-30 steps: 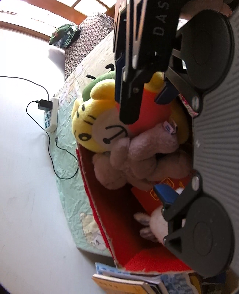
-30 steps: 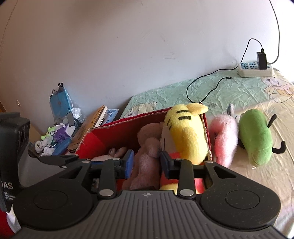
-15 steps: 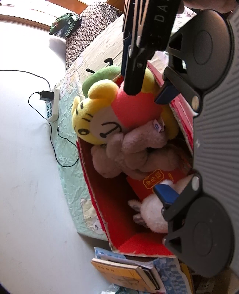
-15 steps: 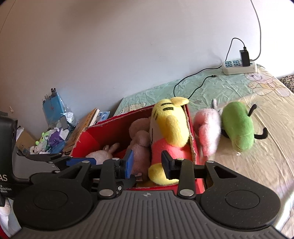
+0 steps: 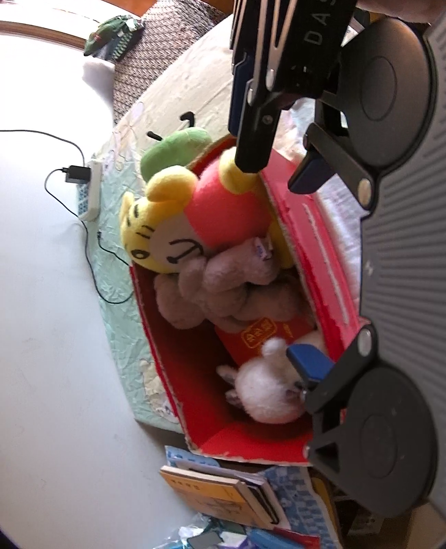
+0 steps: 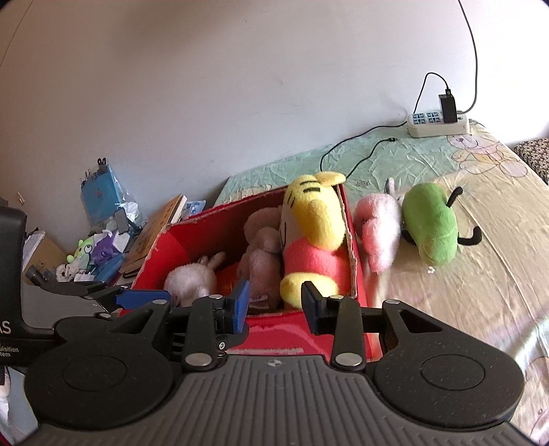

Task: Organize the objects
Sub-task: 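Open the right gripper to release the teddy bear in the box, then withdraw the right gripper from the box back over the bed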

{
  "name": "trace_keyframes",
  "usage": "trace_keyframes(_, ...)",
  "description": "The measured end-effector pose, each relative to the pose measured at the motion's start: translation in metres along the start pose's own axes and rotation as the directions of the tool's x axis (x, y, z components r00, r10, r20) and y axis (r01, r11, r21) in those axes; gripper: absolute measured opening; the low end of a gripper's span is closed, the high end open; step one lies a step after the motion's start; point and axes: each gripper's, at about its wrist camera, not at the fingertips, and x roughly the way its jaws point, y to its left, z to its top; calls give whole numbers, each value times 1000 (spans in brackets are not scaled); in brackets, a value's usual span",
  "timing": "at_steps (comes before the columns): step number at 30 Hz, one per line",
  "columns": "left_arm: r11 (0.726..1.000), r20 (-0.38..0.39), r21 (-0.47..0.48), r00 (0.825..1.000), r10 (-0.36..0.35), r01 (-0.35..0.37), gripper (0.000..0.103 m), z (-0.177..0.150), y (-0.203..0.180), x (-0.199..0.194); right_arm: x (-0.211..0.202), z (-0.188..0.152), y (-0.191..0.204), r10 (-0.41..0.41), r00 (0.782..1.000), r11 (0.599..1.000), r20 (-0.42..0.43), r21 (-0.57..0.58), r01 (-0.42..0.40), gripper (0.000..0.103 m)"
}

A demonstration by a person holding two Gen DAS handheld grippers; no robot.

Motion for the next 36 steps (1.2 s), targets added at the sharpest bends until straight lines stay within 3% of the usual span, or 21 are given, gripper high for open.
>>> trace_keyframes(10,1000,-77,-9,997,20,-21,100,-23,-9,13,5,-15,-4,-35,996,999,-86,12,37,36)
trace_keyframes(14,999,-135,-36,991,-12,7,100,-29,-11,25,11,-19,-8,-57,989,998,-136,16,59,36)
trace_keyframes(24,996,-226,-87,974,-16,-4,100,-40,-9,49,22,-28,-16,-85,973,995,-214,23,92,37)
trace_keyframes(36,993,-262,-116,965,-5,-26,100,-46,3,60,38,-29,-10,-90,961,996,-262,-1,93,38)
